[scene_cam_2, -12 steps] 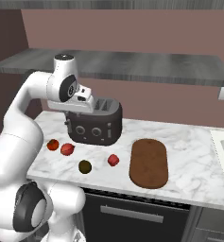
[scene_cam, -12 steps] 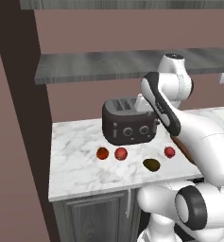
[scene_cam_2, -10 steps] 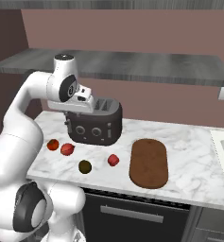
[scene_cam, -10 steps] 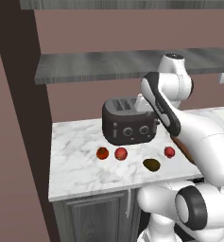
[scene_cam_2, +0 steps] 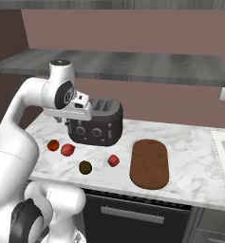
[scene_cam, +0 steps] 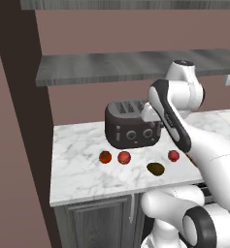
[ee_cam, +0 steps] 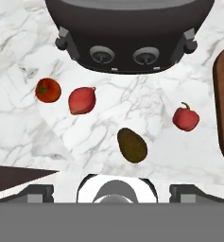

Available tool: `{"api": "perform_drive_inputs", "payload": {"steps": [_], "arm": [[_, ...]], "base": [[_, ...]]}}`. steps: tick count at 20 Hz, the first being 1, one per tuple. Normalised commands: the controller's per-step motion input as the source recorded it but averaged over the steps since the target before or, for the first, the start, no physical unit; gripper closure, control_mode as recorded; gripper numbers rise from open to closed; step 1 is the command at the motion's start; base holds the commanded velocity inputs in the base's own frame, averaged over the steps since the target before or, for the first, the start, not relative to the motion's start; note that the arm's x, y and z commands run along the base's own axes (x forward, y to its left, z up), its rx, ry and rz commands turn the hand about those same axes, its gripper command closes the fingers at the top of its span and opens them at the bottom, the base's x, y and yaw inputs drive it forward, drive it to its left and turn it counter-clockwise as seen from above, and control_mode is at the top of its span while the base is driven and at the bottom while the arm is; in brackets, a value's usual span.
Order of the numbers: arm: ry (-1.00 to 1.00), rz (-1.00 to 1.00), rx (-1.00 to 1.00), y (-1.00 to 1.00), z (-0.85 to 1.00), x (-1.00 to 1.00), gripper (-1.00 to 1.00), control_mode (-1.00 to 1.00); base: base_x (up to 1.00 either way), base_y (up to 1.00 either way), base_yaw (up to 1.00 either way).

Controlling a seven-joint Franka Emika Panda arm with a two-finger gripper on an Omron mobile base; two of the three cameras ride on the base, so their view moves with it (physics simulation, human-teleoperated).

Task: Place the avocado, onion, tomato, and bell pepper on the cutting board.

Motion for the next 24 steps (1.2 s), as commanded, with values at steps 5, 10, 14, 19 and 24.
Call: {"api": "perform_drive_inputs", "payload": {"steps": [5, 10, 14, 19, 24], "arm": [[0.00, 0.03, 0.00, 0.00, -0.26, -0.16, -1.00, -1.00], [0.00, 0.12, 0.00, -0.18, -0.20, 0.00, -1.00, -1.00], [0.00, 0.16, 0.00, -0.34, -0.18, 0.00, -1.00, -1.00], [0.00, 0.12, 0.00, -0.20, -0.24, 0.00, -1.00, -1.00], [0.00, 0.10, 0.00, -0.02, -0.26, 0.00, -1.00, -1.00]], "base": [[0.00, 0.00, 0.00], [0.00, 0.00, 0.00], [0.00, 0.00, 0.00], [0.00, 0.00, 0.00], [0.00, 0.00, 0.00]]}}
